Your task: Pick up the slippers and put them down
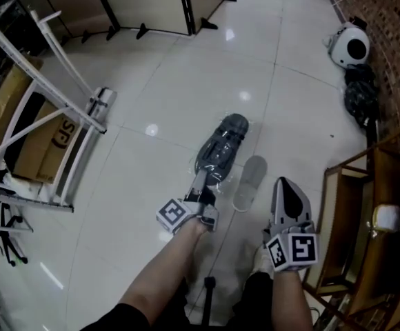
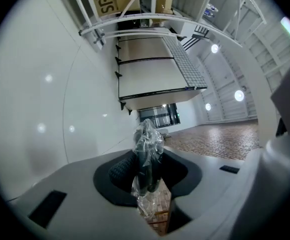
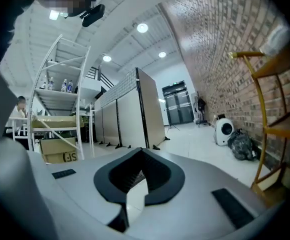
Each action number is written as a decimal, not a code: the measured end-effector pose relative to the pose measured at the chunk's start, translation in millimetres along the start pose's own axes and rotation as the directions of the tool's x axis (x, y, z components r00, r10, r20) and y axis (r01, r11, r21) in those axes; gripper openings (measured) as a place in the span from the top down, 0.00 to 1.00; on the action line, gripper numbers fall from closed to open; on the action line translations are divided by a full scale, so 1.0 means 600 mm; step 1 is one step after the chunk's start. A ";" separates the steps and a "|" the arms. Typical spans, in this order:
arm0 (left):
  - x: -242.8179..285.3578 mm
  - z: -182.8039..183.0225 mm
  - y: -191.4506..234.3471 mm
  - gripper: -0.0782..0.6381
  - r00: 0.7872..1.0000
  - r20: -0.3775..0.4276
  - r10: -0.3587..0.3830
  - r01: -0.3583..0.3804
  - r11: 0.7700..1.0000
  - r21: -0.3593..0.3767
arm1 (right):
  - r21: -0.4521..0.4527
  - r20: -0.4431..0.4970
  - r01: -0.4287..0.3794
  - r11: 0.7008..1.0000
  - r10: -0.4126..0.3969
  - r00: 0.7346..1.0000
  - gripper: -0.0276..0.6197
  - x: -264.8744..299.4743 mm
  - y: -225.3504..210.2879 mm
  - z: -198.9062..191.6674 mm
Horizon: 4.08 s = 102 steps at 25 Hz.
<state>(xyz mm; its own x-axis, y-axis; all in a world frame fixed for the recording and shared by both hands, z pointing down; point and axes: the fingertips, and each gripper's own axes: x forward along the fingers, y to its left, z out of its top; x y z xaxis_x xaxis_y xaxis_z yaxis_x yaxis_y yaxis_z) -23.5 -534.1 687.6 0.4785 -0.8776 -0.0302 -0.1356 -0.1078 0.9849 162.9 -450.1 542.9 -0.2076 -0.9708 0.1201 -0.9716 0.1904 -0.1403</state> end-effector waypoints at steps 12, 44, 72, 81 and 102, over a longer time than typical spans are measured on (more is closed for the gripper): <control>-0.039 -0.049 0.327 0.73 0.937 -0.029 0.348 -0.349 0.937 -0.028 | 0.300 -0.135 0.120 0.946 -0.082 0.987 0.94 -0.014 -0.097 -0.135; -0.084 -0.170 0.444 0.48 0.406 -0.187 0.895 -0.331 0.335 0.882 | 0.222 -0.395 0.056 0.973 0.037 0.918 0.94 0.031 -0.033 -0.256; -0.062 0.063 -0.528 0.88 0.995 0.034 0.094 -0.053 0.202 0.978 | -0.213 0.093 0.093 0.973 -0.075 0.993 0.94 -0.125 0.061 0.272; -0.220 0.013 -0.654 0.88 0.998 -0.016 -0.068 0.024 0.120 0.992 | -0.312 0.201 0.071 0.948 -0.007 0.979 0.94 -0.300 0.135 0.331; -0.566 0.014 -0.594 0.89 0.991 -0.084 -0.101 0.091 0.073 0.993 | -0.258 0.235 0.181 0.949 -0.120 0.964 0.94 -0.639 0.114 0.258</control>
<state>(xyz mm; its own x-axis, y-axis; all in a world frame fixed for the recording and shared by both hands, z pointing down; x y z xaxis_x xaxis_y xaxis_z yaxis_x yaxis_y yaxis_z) -145.1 -201.7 345.5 0.5607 -0.8199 -0.1155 -0.8278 -0.5520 -0.1004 193.8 -87.1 335.2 -0.0565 -0.9935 -0.0986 -0.9890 0.0421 0.1419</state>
